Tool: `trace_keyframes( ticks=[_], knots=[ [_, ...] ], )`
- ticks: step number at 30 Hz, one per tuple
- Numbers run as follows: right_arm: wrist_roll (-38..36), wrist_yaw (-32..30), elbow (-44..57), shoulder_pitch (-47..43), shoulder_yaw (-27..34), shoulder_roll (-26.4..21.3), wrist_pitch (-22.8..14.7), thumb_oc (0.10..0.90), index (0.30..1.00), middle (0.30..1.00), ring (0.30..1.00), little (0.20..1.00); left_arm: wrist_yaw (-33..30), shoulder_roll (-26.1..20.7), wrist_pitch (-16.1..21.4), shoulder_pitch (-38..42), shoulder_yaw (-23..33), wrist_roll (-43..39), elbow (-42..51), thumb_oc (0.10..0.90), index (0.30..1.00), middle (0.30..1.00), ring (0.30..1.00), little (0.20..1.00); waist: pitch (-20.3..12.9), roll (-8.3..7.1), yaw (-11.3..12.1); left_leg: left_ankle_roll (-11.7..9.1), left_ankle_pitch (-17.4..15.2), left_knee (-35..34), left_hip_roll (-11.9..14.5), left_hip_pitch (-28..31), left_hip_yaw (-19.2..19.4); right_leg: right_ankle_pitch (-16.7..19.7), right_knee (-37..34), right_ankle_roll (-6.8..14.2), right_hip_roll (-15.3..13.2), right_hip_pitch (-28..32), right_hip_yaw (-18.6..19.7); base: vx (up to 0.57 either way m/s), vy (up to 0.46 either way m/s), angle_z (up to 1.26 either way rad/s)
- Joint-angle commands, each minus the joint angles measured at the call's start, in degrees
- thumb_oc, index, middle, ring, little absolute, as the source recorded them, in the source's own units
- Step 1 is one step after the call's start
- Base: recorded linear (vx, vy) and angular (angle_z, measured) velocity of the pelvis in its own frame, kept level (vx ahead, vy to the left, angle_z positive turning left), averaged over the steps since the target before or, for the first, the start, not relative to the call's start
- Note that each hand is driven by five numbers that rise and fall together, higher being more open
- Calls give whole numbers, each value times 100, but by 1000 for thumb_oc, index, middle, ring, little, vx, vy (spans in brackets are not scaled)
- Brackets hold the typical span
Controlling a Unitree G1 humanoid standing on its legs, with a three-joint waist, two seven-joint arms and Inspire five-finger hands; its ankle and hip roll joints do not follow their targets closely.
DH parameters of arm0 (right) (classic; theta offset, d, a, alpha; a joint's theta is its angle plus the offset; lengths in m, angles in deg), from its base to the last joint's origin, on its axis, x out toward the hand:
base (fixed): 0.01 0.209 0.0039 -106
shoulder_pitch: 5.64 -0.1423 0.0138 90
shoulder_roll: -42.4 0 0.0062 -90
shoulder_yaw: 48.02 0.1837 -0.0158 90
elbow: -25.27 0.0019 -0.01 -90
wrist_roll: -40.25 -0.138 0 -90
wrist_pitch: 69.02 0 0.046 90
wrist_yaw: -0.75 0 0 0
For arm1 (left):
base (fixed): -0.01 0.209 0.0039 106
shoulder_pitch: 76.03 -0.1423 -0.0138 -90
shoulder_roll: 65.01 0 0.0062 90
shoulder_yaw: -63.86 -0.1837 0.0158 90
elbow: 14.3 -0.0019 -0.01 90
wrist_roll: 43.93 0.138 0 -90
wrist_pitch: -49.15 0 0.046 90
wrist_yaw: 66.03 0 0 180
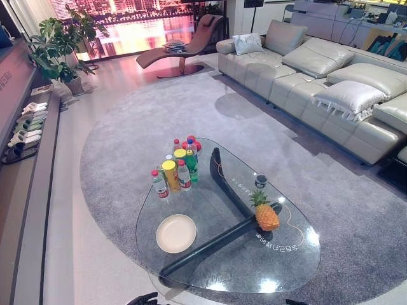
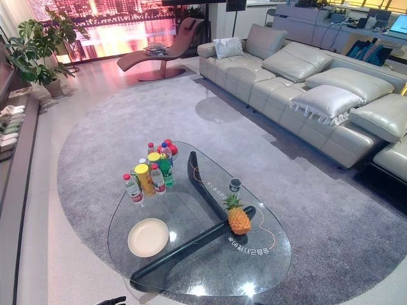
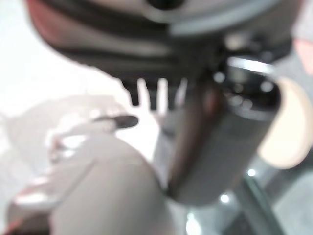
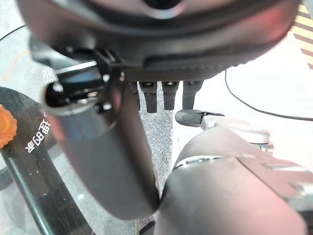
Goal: Pick up the fruit to the plate
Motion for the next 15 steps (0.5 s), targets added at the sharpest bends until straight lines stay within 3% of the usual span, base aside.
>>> trace_keyframes(
  ticks=[1, 15],
  knots=[
    [83, 17, -400, -258, 100, -72, 79, 800, 900, 900, 900, 900, 64, -132, 48, 369, -98, 303, -336, 800, 900, 900, 900, 900, 356, -37, 108, 280, -157, 36, 344, 201, 219, 331, 53, 23, -481, -72, -187, 0, 0, 0],
    [9, -14, -351, -231, 137, -91, -21, 800, 900, 900, 900, 900, 188, -157, 256, 302, -47, 157, -297, 800, 900, 900, 900, 900, 377, -55, 152, 285, -158, 36, 340, 185, 193, 335, 49, 24, -476, -78, -193, 0, 0, 0]
  ],
)
